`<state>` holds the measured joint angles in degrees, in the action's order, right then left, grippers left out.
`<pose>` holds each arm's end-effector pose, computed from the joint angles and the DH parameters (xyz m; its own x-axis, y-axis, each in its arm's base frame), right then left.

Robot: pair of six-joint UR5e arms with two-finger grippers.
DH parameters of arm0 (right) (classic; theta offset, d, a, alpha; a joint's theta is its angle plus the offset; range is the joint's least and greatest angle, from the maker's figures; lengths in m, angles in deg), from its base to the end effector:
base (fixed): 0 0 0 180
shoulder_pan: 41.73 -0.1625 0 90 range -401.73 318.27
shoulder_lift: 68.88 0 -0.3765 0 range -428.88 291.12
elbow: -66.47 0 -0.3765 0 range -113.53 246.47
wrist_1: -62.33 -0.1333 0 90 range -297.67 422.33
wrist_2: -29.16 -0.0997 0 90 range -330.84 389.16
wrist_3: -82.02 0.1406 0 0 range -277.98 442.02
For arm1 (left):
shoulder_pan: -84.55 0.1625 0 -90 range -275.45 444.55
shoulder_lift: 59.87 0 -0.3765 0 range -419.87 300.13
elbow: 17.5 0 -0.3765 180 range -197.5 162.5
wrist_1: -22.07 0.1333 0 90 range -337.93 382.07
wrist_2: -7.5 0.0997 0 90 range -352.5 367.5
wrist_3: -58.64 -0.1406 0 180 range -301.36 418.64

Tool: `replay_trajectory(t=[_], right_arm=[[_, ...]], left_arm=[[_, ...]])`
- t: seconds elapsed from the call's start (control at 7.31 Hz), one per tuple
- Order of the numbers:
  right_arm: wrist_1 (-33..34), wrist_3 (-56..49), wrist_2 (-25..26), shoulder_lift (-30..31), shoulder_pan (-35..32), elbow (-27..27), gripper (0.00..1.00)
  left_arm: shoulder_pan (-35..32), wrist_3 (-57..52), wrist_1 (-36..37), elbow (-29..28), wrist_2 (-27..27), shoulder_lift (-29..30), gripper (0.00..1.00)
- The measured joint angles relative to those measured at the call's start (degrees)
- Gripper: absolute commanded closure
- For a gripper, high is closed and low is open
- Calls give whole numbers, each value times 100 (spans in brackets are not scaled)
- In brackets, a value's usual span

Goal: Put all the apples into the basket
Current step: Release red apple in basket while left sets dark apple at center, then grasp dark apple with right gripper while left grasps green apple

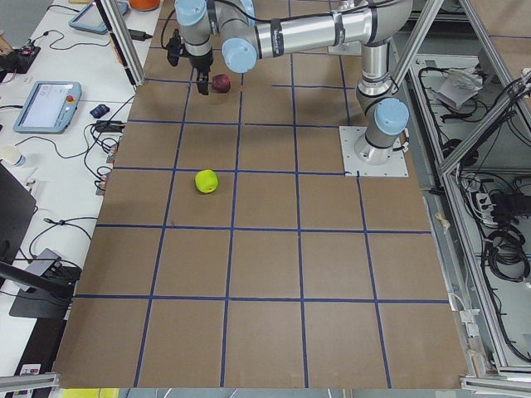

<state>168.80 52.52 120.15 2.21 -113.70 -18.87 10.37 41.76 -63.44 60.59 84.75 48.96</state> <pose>-0.0588 -0.6034 0.2894 -0.9796 -0.1980 0.0341 -0.1989 0.9797 -0.0252 0.0025 -0.6116 0.3323 -0.9746 0.0161 0.2233 0.0111 0.9997 -0.0235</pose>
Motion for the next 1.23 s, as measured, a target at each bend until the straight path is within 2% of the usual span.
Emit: replay_trajectory(t=[0.27,0.55,0.96,1.23], right_arm=[[-72,1628,-248,195,-1200,30,0],[378,2926,-407,-50,-2178,34,0],[1213,4119,-496,-735,-3130,63,0],[1377,4586,-718,-1149,-3392,331,0]], left_arm=[[1054,-1351,411,159,163,347,0],[1485,-1819,958,253,245,820,0],[1551,-1658,1551,264,437,1465,0],[1530,-779,1622,277,436,1611,0]])
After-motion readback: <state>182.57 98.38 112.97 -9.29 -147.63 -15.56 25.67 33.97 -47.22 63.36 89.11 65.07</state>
